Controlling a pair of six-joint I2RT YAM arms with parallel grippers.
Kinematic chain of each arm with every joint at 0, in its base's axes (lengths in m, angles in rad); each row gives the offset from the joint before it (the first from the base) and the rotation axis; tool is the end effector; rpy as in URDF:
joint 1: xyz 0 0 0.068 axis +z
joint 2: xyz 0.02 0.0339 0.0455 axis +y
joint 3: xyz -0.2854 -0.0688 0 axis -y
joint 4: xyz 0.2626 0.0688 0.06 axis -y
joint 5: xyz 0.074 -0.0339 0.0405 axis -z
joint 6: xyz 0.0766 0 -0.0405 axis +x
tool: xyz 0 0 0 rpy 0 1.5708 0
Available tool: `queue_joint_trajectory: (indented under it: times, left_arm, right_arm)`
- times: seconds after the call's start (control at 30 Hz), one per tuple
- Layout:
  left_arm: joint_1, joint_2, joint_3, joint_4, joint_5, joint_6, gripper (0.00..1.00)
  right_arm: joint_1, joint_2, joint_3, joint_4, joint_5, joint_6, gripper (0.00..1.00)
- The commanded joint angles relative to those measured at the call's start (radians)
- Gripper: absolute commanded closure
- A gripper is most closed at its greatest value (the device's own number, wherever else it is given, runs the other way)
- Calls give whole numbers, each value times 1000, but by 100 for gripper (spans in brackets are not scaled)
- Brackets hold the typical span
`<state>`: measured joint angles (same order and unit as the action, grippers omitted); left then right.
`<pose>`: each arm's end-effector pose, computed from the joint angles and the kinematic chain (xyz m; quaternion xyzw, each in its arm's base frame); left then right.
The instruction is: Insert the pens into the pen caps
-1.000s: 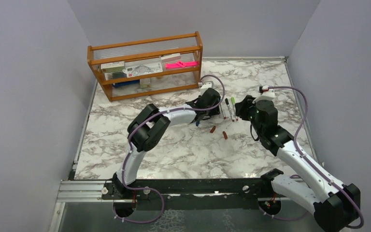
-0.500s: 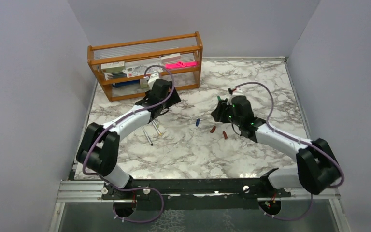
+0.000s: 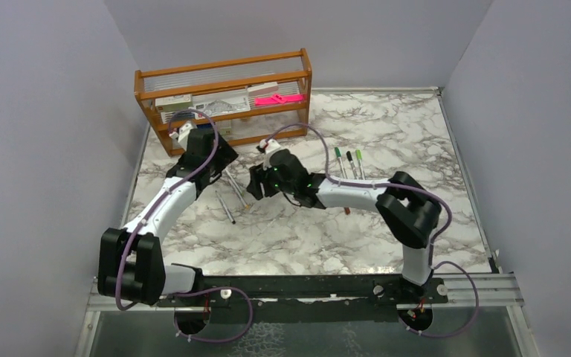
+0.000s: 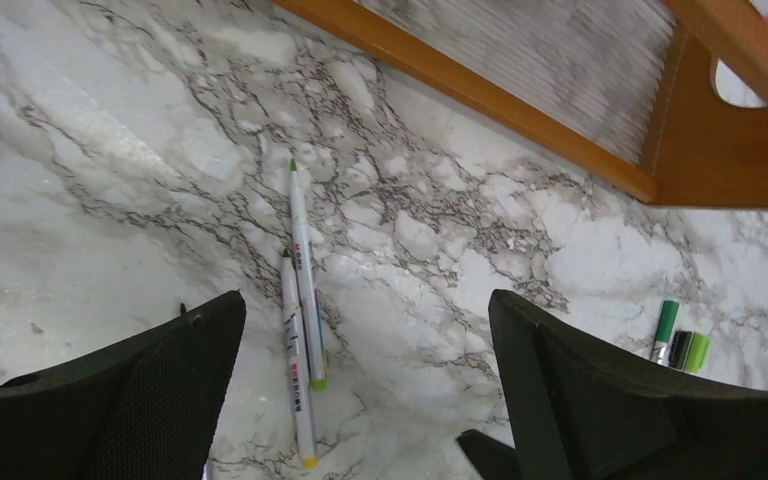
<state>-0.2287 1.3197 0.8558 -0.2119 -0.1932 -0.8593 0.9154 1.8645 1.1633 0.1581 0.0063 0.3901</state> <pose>0.3220 -0.0598 0.2328 -0.3179 0.8402 -0.1485 0.4135 0.2874 0.3730 0.1853 -0.2246 0.8414 0.2964 0.3921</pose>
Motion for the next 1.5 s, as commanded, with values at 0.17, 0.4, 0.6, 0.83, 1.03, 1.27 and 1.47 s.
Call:
queue_joint_trajectory:
  times: [0.17,0.4,0.6,0.83,1.03,1.27,1.47]
  left_arm:
    - [168,-73,-56,-29,131,25,5]
    - [211,-85,-76,-14,164,36,5]
    - [214,-86,-80,-7,170,43,5]
    - [214,-88,-84,-1,170,46,5]
    - [215,-92,-79,5,176,48,5]
    - [214,-108,-101,290,461,18,5]
    - [162,-94,-108,632,670,-59,5]
  right_arm:
    - [116,197,192,-68,46,-50,46]
    - [149,271,249,-146,143,-72,50]
    - [161,315,274,-188,183,-86,63]
    - [175,319,270,-199,212,-85,89]
    - [176,242,206,-167,267,-87,99]
    - [169,3,49,-85,319,-58,99]
    - [71,-252,-84,-46,208,68,99]
